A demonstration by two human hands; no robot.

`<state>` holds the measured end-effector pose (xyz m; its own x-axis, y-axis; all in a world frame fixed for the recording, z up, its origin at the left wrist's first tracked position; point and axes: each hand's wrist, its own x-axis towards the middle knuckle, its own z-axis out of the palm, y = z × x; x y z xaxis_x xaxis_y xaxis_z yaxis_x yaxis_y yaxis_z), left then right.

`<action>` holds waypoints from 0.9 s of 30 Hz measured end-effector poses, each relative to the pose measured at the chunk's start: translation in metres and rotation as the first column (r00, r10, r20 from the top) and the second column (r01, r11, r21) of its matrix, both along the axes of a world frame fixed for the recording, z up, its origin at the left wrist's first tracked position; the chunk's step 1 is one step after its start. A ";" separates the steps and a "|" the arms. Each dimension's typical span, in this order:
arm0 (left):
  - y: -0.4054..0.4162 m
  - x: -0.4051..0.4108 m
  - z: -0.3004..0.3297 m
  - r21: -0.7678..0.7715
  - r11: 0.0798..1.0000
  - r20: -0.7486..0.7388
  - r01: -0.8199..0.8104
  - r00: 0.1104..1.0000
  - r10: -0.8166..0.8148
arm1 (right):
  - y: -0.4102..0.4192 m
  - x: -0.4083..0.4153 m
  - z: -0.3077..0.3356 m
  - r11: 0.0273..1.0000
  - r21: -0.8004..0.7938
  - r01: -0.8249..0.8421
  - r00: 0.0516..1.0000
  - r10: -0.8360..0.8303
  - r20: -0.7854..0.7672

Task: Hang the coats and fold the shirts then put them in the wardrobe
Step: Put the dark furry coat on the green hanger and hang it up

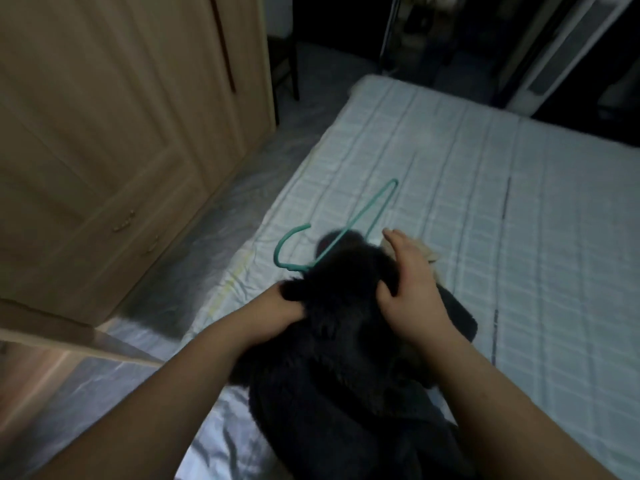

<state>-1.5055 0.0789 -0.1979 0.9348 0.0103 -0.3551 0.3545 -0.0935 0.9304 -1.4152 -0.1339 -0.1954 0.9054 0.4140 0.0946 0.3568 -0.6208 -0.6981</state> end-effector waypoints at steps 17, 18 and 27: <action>-0.076 0.080 0.200 0.460 0.793 -0.017 0.399 0.897 -0.442 | -0.068 -0.009 0.094 0.905 -0.187 -0.381 0.886 0.300 -0.355; -0.091 0.084 0.219 0.486 0.765 -0.030 0.423 0.882 -0.470 | -0.075 -0.006 0.099 0.906 -0.190 -0.377 0.890 0.299 -0.343; -0.152 0.091 0.333 0.718 0.619 0.011 0.317 0.884 -0.467 | -0.128 -0.006 0.140 0.965 -0.011 -0.262 0.913 0.244 -0.328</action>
<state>-1.4143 -0.0732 0.1353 0.9515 -0.2054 -0.2290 -0.0346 -0.8111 0.5839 -1.4208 -0.2617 -0.0556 0.7477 0.6293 -0.2121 0.2690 -0.5789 -0.7697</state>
